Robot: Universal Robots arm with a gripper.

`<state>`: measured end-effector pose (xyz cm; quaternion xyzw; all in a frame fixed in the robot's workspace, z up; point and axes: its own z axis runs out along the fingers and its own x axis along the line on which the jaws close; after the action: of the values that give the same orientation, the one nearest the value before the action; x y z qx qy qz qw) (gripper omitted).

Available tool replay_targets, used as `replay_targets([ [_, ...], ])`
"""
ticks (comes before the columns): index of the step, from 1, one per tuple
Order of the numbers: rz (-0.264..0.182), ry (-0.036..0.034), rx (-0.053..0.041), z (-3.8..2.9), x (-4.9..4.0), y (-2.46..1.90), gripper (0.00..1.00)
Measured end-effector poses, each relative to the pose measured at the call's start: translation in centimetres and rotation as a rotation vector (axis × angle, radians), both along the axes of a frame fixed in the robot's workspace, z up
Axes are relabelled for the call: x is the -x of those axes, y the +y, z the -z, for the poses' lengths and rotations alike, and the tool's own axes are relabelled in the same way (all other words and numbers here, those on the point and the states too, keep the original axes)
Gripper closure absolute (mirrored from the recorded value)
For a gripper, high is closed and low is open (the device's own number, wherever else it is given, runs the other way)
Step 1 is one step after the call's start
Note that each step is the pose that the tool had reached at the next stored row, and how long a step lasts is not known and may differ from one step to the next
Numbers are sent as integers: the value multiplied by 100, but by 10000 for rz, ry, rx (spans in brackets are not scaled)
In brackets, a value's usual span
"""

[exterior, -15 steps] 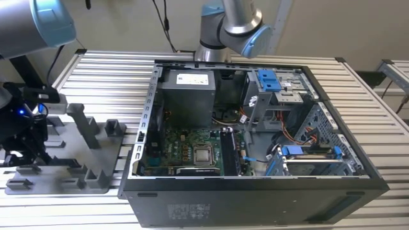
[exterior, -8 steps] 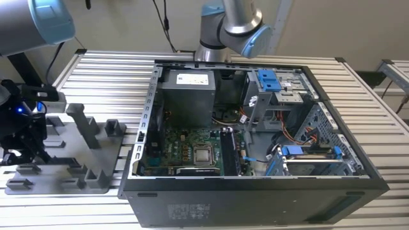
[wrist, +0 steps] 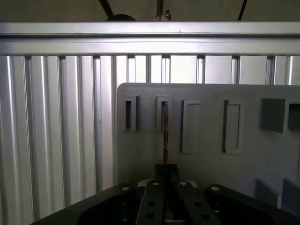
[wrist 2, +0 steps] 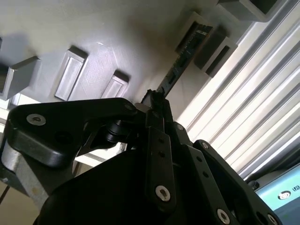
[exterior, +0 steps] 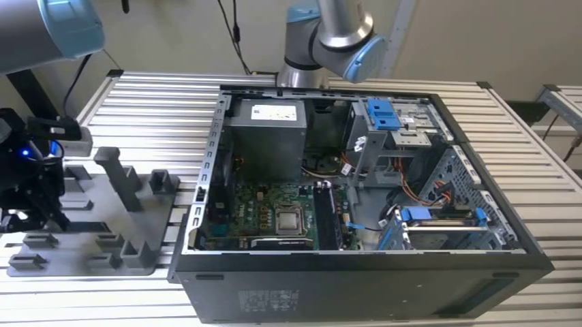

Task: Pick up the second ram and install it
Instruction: 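Pick up the second ram and move it above second insertion slot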

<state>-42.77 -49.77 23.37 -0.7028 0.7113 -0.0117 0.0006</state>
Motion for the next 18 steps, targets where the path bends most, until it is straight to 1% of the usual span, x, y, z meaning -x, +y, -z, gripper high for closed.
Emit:
replay_targets([
  [9, 0, 0, 0, -84, 0, 0, 86],
  [15, 0, -1, -1, -122, 0, 0, 86],
  [18, -1, -1, -26, -146, 0, 0, 86],
])
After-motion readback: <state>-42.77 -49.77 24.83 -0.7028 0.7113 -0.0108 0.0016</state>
